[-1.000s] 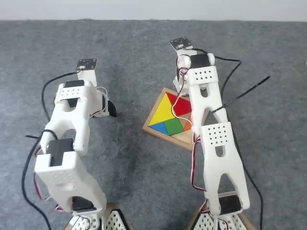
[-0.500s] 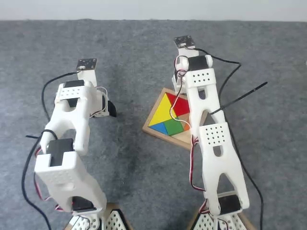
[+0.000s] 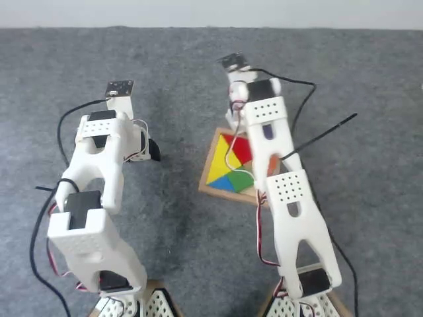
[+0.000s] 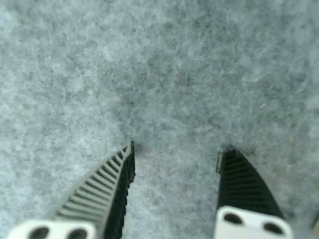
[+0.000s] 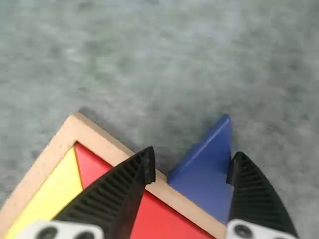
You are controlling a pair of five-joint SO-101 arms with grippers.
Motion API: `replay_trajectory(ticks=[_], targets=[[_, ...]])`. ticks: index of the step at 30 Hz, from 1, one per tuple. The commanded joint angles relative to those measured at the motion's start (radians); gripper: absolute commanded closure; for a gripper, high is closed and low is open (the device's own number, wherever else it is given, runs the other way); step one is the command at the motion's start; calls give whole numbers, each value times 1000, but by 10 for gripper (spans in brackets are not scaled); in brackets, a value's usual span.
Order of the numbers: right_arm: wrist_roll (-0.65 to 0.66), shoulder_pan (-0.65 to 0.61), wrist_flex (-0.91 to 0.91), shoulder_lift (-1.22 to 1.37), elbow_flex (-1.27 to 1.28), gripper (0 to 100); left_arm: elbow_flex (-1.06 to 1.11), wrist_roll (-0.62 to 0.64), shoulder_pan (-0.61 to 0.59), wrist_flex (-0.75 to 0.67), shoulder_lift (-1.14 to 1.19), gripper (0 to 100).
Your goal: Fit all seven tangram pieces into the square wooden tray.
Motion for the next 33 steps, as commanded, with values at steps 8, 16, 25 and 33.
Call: replay_trajectory(ticks=[8,16,25,33], targets=[[9,-58,44,-171,213,739,-2,-15,3,-14,-55,742],[141,65,42,-271,325,739,-1,-15,3,-14,-55,742],[193,225,-35,-205,364,739,1,-15,2,-14,-55,742],[227,404,-41,-200,315,739,1,-15,3,-14,-55,742]])
